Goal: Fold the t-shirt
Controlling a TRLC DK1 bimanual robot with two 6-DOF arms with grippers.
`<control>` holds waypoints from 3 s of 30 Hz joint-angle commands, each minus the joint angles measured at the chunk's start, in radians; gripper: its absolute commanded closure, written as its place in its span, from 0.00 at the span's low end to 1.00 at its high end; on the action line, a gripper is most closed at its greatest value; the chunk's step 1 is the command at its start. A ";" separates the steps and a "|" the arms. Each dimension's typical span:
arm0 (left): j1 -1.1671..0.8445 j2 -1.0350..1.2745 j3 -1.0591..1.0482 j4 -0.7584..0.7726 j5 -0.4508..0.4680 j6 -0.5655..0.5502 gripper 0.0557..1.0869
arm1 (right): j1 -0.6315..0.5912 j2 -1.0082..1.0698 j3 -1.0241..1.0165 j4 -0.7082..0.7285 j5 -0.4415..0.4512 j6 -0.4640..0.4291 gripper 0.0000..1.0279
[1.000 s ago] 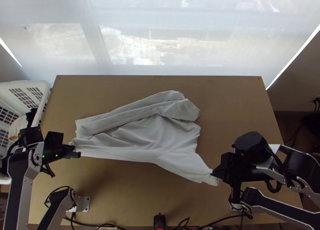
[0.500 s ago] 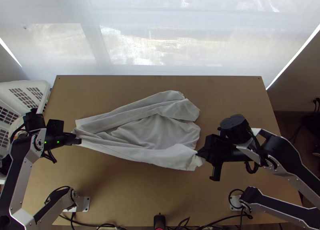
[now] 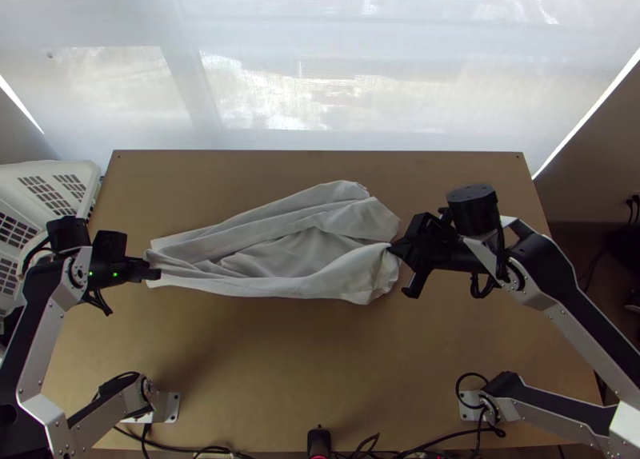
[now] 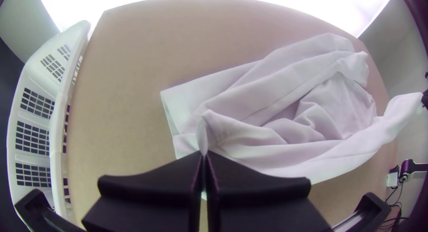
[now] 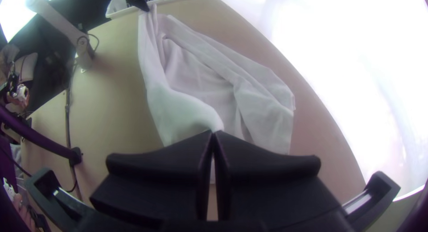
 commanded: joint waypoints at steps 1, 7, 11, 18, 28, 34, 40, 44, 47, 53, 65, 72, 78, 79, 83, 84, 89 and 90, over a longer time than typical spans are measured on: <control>0.008 0.032 0.040 0.007 0.000 0.007 0.97 | -0.065 0.109 0.046 0.104 0.001 -0.006 0.97; 0.021 0.055 0.057 0.012 0.002 0.015 0.97 | -0.113 0.221 0.122 0.159 -0.001 -0.008 0.97; 0.028 0.069 0.060 0.014 0.002 0.025 0.97 | -0.131 0.302 0.177 0.185 -0.001 -0.006 0.97; 0.051 0.091 0.066 0.020 0.002 0.041 0.97 | -0.134 0.431 0.265 0.214 -0.001 -0.008 0.97; 0.084 0.111 0.086 0.035 0.003 0.044 0.97 | -0.162 0.607 0.428 0.234 -0.001 -0.011 0.97; 0.086 0.134 0.111 0.040 0.013 0.048 0.97 | -0.191 0.696 0.515 0.236 -0.001 -0.012 0.97; 0.049 0.189 0.155 0.055 0.014 0.027 0.97 | -0.208 0.761 0.590 0.236 0.001 -0.014 0.97; 0.031 0.236 0.187 0.061 0.014 0.019 0.97 | -0.219 0.811 0.650 0.234 0.001 -0.015 0.97; 0.021 0.273 0.209 0.072 0.013 0.013 0.97 | -0.222 0.850 0.696 0.222 0.001 -0.020 0.97; 0.012 0.353 0.235 0.107 0.013 0.009 0.97 | -0.223 0.910 0.724 0.217 0.007 -0.024 0.97; -0.014 0.517 0.290 0.164 0.000 -0.001 0.97 | -0.219 0.948 0.645 0.217 0.016 -0.024 0.97; -0.032 0.580 0.298 0.196 -0.003 -0.018 0.97 | -0.210 0.986 0.605 0.227 0.036 -0.021 0.97; -0.045 0.640 0.313 0.230 -0.003 -0.039 0.97 | -0.206 1.026 0.610 0.253 0.053 0.014 0.85; -0.045 0.646 0.319 0.230 -0.003 -0.042 0.97 | -0.206 1.026 0.615 0.257 0.053 0.025 0.70; -0.045 0.643 0.344 0.224 -0.001 -0.059 0.69 | -0.206 0.999 0.632 0.257 0.053 0.049 0.04; -0.046 0.635 0.350 0.211 -0.001 -0.057 0.61 | -0.206 0.983 0.633 0.257 0.053 0.049 0.04; -0.043 0.571 0.361 0.138 -0.001 -0.053 0.40 | -0.210 0.896 0.632 0.257 0.053 0.058 0.04; -0.040 0.552 0.362 0.112 -0.001 -0.053 0.35 | -0.210 0.876 0.632 0.256 0.053 0.066 0.04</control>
